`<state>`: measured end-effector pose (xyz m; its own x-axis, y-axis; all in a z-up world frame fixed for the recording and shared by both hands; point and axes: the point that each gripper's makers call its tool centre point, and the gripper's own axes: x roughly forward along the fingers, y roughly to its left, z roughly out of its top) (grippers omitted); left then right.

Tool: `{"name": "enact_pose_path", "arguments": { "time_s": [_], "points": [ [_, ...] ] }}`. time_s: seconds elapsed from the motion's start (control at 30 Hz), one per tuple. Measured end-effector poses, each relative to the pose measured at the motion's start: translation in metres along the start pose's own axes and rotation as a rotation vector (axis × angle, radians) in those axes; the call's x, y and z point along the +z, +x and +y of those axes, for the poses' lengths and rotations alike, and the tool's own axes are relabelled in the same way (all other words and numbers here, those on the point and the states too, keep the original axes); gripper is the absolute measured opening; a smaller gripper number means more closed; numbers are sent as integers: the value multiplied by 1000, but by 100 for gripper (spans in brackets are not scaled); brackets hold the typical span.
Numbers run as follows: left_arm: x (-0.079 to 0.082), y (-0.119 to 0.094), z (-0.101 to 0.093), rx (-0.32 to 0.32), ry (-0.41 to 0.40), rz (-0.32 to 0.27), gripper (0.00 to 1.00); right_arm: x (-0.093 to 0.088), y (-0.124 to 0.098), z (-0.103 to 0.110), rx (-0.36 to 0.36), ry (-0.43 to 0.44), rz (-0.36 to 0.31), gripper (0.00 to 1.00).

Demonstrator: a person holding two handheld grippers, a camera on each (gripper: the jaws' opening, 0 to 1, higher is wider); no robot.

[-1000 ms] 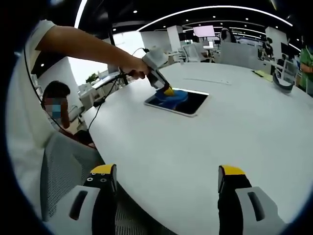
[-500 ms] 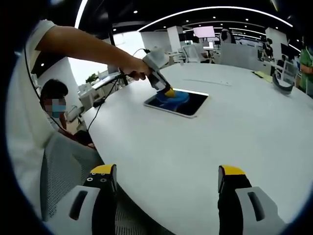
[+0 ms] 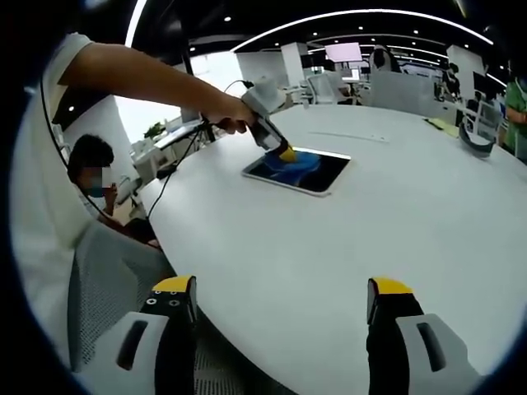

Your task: Wipe the mirror surface with the cleaning cloth until all visible marks leave the cleaned area.

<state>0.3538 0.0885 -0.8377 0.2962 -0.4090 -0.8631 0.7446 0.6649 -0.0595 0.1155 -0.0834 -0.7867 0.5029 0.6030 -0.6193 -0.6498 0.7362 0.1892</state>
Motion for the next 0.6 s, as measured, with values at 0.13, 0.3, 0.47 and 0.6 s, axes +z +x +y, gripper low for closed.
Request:
{"name": "enact_pose_path", "arguments": {
  "time_s": [0.13,0.3,0.47,0.6],
  "points": [
    [1,1,-1,0,-1,-1,5,-2,0,1,2,0,5,85],
    [3,2,-3,0,-1,-5,5,-2,0,1,1,1,2,85],
    [5,3,-4,-2,-1,-8,5,0,-1,-1,-7,-3,-10,85],
    [7,5,-6,-3,0,-13,5,0,-2,-1,-6,-4,-8,85]
  ]
}}
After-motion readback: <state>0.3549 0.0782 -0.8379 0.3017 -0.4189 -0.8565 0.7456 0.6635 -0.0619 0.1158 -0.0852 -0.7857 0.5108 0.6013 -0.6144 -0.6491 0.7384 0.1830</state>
